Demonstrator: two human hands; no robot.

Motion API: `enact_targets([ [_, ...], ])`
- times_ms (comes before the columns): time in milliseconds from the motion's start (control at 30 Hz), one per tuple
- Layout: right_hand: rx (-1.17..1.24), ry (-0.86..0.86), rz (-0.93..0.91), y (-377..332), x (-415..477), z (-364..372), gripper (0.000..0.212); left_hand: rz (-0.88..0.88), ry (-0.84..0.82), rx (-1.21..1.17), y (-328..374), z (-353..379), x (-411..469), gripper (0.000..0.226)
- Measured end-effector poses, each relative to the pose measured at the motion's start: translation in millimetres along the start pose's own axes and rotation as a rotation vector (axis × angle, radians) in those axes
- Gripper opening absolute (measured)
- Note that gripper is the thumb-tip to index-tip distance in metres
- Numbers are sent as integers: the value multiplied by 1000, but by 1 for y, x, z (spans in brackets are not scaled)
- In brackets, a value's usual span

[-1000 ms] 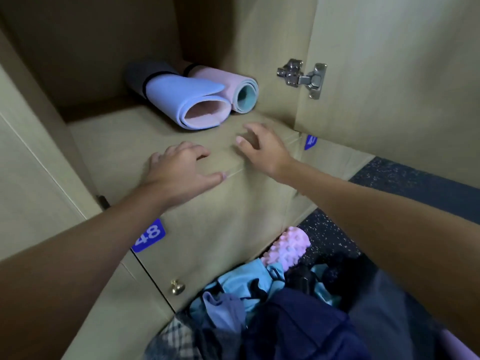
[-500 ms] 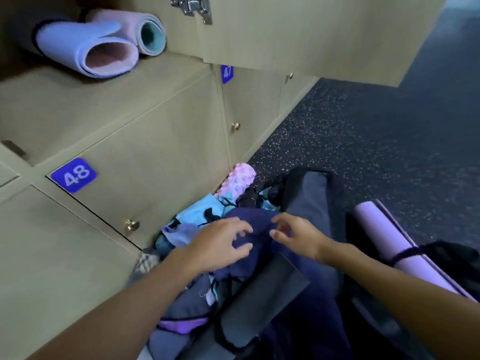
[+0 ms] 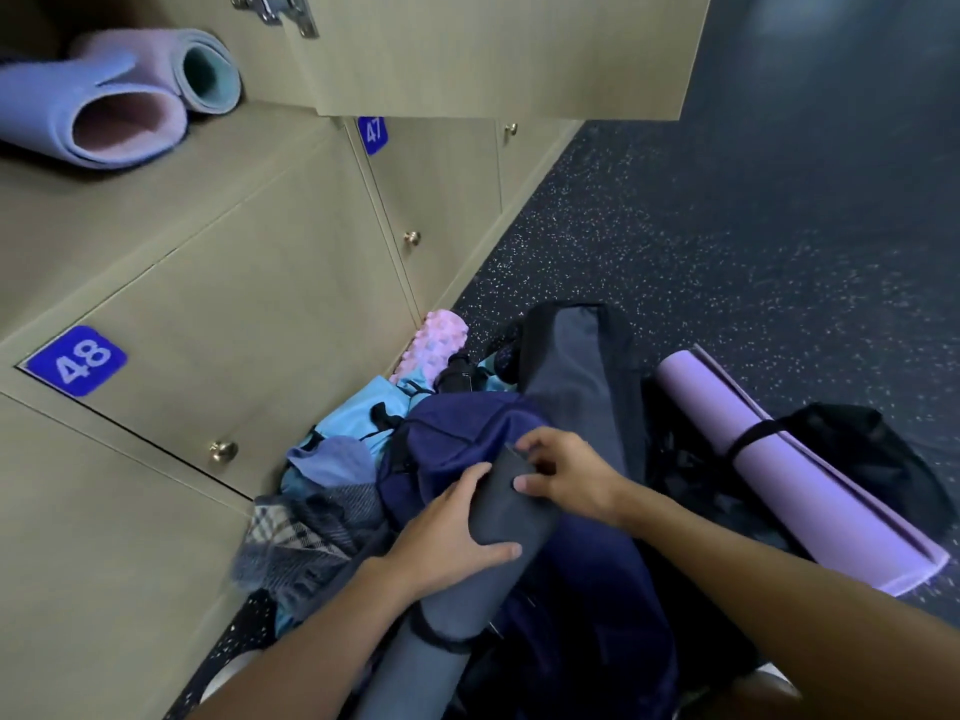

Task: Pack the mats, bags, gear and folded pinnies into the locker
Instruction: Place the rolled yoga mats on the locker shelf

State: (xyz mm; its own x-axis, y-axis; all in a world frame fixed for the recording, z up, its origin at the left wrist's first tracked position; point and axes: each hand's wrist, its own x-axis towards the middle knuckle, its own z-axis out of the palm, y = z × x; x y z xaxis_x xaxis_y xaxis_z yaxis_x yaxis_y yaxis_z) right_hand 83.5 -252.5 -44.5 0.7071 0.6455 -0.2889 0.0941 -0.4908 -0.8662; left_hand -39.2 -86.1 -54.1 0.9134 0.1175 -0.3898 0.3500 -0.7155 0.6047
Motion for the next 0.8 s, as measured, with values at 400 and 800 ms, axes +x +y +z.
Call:
enact_targets([
  [400,-108,298,-530,-193,-12,-27,91,193,568,-587,66,-165,-30,81],
  [800,146,-19,-512,-218,-20,19,100,245,826,-855,90,-262,-81,96],
])
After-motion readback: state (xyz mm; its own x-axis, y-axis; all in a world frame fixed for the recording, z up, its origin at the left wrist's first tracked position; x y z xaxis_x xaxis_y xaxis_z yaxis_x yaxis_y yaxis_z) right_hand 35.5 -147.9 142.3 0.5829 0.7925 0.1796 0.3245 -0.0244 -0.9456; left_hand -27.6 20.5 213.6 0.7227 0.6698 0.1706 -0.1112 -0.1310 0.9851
